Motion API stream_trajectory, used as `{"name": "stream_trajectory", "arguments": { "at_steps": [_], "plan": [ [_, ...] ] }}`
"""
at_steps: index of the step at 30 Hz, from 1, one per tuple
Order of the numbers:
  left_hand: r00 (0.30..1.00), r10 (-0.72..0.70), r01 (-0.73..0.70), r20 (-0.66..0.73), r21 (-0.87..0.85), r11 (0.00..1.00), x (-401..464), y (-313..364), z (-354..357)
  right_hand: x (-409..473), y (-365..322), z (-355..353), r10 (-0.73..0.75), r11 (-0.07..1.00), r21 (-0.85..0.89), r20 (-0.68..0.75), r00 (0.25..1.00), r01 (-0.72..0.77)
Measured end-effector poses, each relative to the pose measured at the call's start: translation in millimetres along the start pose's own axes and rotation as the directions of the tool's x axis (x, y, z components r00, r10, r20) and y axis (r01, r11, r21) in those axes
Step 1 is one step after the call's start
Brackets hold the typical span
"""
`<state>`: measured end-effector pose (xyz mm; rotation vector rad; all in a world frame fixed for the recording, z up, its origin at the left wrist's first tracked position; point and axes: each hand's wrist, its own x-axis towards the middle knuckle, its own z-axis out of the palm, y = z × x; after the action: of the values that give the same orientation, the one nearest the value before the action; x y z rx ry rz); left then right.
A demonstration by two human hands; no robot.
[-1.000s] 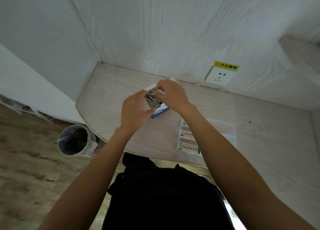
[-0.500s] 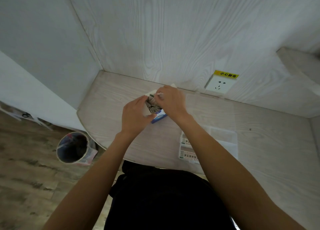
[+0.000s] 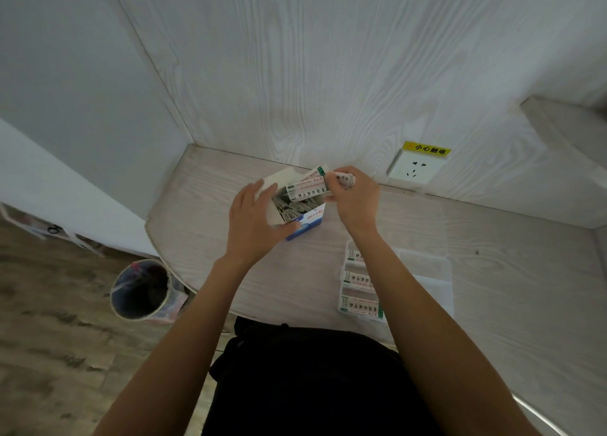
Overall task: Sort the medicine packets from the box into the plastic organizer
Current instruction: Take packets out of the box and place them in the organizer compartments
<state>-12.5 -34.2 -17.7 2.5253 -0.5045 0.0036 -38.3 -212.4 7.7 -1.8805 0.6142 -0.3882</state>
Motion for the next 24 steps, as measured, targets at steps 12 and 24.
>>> {"name": "stream_trajectory", "arguments": {
  "at_steps": [12, 24],
  "plan": [
    [0.961, 0.174, -0.15, 0.215, -0.124, 0.981, 35, 33, -12, -4, -11, -5, 0.072, 0.946, 0.301, 0.169, 0.983, -0.121],
    [0.962, -0.074, 0.242, 0.264, -0.689, 0.683, 25, 61, -16, -17, -20, -35, 0.104, 0.896, 0.415, 0.156, 0.982, -0.16]
  ]
}}
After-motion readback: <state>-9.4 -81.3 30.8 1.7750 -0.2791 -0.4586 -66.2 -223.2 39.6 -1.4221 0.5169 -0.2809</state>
